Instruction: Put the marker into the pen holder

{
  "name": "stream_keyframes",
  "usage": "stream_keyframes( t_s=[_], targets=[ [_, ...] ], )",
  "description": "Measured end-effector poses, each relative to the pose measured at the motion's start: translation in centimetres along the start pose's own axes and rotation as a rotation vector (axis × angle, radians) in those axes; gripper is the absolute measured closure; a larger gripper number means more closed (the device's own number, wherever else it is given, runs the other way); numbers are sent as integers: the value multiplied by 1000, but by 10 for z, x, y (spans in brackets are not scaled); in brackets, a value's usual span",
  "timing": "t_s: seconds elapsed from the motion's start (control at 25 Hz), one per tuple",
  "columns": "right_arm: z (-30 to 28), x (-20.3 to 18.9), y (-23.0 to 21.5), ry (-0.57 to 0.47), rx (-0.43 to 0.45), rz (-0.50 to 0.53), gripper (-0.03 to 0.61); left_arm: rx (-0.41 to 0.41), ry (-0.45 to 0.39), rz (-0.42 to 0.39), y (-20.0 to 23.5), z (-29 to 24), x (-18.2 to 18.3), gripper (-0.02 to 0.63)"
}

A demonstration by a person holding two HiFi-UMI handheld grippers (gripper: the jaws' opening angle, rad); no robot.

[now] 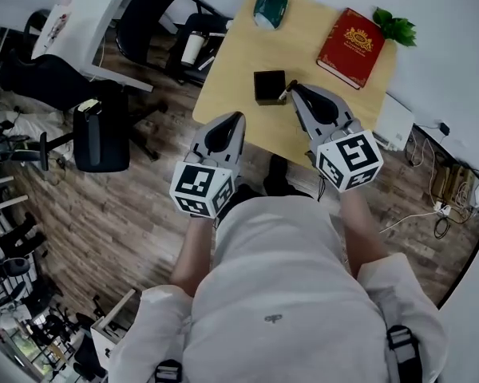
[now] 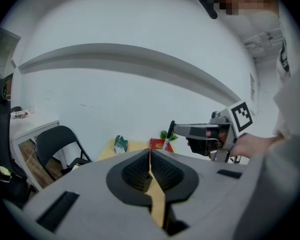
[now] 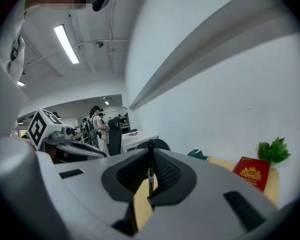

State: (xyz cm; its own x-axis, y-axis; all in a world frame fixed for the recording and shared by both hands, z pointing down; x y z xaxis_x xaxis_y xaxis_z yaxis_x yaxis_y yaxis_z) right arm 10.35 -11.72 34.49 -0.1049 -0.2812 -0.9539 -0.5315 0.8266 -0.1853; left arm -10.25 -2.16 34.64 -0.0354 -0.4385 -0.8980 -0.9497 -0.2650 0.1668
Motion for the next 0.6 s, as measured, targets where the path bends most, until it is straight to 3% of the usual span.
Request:
stream_keyframes(
  t_s=[0.6],
  targets=[
    [-24, -12, -28, 55, 23, 9, 554, 16, 28, 26, -7, -4, -9, 604]
  ],
)
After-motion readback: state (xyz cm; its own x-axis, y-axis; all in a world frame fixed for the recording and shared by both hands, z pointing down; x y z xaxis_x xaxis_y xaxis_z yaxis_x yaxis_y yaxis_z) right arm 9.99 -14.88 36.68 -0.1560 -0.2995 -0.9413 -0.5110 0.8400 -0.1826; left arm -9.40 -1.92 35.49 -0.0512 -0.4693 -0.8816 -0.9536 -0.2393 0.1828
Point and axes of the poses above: the fingertips, and each gripper's own axes: z backward along the fingers, y to its left, x out of its top, the point moved 10 cm from there along z, backward along the fingers, and after that the axes turned 4 degrees about x, right-handed, at the moved point
